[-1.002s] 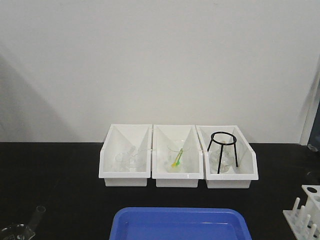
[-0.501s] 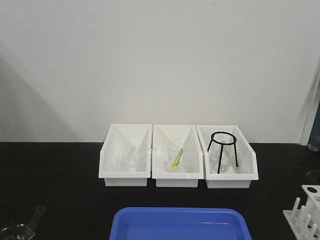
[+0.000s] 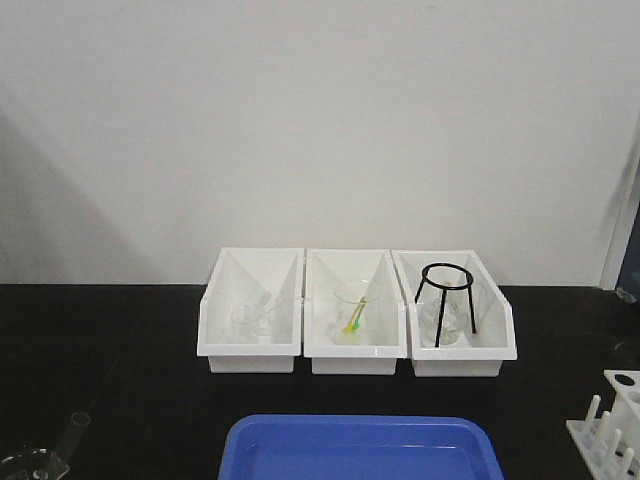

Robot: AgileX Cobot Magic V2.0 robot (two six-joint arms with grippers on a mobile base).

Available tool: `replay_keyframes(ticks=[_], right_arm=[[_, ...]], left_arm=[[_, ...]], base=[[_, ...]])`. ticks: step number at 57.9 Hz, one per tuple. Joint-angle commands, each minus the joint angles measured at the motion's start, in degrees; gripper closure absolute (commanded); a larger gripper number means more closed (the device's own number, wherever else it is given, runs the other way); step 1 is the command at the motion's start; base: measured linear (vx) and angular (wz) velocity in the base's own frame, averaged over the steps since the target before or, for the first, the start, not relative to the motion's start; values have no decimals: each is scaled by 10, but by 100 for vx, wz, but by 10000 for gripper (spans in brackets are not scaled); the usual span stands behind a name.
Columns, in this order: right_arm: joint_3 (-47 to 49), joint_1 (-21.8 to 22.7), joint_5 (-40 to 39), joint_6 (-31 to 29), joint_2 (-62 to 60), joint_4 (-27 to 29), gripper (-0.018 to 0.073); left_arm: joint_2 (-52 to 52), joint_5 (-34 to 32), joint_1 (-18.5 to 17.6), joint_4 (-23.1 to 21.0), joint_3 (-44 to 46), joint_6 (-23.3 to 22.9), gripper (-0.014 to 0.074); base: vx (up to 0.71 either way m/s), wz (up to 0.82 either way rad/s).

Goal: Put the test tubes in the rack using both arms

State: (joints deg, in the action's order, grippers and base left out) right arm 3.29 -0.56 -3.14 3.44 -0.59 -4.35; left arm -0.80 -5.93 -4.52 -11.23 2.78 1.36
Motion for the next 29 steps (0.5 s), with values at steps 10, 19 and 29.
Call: replay_keyframes(ticks=[10,19,29], right_arm=[[236,1,-19,-68,120,-2,567],[343,1,-36,-68,241,-2,567],[390,1,-54,-58,330,-1,567]], left_arm=[[142,-1,0,-1,212,14,614],[296,23,0,-1,339,31,614],[394,28,0,-4,415,30,614]], base=[[0,0],[0,0],[0,0]])
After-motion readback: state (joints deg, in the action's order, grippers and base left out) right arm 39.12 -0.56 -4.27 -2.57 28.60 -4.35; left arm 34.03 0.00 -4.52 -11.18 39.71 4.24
